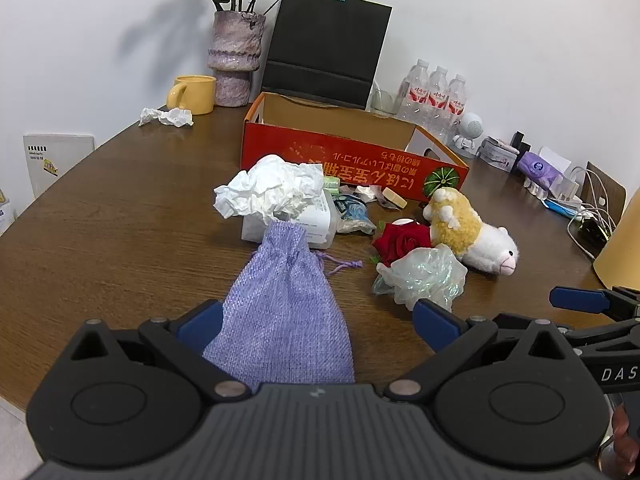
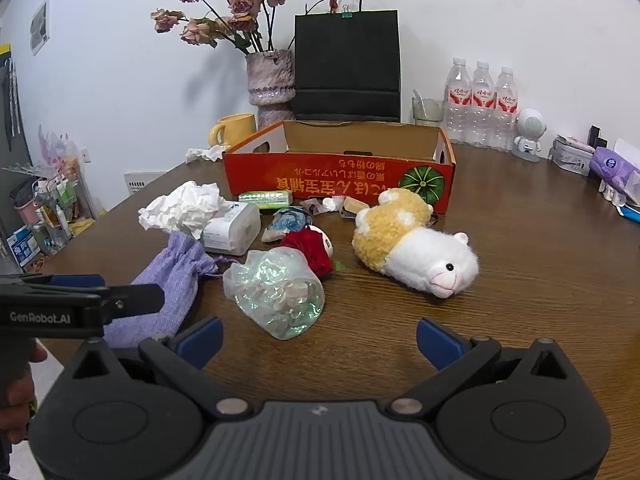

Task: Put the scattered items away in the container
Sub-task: 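Reach the left tool to the purple pouch while the right tool reaches the plastic bag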

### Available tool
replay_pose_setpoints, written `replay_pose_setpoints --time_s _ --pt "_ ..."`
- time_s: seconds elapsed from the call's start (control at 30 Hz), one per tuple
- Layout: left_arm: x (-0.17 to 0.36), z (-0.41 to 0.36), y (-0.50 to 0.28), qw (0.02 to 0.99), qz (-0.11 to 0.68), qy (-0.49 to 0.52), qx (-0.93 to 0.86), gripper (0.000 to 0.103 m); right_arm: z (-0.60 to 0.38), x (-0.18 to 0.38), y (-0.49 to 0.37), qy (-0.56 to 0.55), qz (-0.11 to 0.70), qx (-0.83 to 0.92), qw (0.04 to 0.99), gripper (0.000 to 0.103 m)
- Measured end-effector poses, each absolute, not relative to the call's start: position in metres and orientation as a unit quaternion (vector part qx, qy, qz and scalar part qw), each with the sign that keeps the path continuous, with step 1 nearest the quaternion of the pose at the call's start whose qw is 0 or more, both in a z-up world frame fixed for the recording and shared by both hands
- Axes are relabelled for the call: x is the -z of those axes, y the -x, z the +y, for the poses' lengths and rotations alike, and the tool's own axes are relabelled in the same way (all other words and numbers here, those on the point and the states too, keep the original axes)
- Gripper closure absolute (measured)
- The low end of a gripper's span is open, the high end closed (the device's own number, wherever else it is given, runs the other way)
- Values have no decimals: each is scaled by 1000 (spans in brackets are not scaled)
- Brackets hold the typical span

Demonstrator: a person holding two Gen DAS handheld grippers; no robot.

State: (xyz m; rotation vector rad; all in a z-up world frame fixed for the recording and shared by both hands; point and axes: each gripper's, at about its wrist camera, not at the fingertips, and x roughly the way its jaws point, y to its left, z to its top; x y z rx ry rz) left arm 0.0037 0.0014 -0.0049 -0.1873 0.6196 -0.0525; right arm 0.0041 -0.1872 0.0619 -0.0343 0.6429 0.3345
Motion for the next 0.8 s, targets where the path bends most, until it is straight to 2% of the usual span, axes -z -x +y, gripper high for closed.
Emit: replay_pose_setpoints --time_s 0.8 --pt "20 9 -23 943 320 91 15 0 -167 -47 -27 36 322 -186 928 0"
